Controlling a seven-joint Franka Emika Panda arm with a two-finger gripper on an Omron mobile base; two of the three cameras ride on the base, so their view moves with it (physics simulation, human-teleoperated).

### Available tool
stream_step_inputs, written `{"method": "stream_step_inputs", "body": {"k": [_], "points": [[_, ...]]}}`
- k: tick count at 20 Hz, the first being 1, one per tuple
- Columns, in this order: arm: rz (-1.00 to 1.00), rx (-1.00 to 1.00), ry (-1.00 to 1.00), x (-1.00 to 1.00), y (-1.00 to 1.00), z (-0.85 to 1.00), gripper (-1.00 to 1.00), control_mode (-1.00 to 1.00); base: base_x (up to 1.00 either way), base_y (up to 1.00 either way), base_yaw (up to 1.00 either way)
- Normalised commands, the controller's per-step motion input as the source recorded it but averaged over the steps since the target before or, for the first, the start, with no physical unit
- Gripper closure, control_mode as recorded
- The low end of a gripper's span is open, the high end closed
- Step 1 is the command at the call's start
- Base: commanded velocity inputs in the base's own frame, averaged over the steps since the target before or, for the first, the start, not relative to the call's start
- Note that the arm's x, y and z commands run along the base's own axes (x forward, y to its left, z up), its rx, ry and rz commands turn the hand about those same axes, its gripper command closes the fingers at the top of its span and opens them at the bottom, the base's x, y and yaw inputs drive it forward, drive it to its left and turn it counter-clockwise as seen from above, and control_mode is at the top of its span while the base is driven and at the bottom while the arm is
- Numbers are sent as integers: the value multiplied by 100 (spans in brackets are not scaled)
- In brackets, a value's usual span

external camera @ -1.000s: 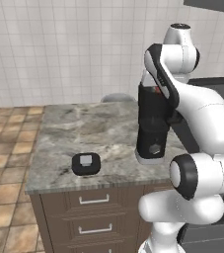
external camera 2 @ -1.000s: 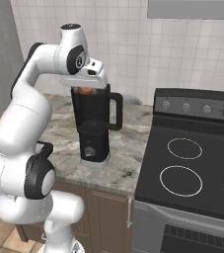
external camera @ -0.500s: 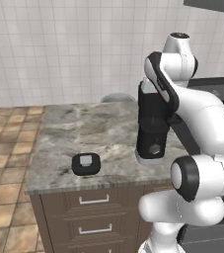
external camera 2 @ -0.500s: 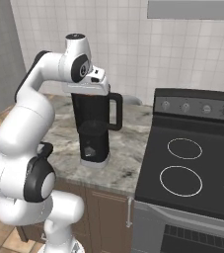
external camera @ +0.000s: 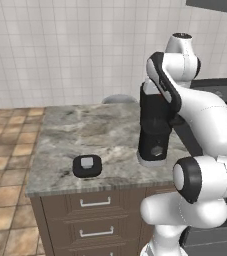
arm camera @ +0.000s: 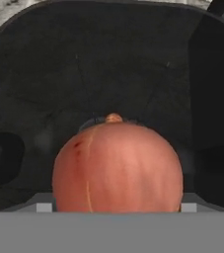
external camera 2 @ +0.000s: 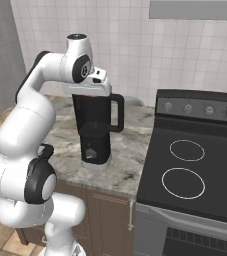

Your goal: Grab the onion and garlic from the fridge, place them in the blender, close the lid, and turn on the blender to create a marinade.

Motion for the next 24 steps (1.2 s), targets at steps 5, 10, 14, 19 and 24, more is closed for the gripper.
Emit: {"method": "stream_step_inputs", "body": {"k": [5,10,14,19,24], "points": [[0,0,-4,0,0,6,-100,-100,0,0,0],[0,0,-12,0,0,35,-100,-100,0,0,0],[0,0,-24,-8,4,86,-100,-100,0,0,0],[0,0,-29,-80,23,47,-100,-100,0,0,0],[0,0,-21,-100,25,-35,-100,-100,0,0,0]]}}
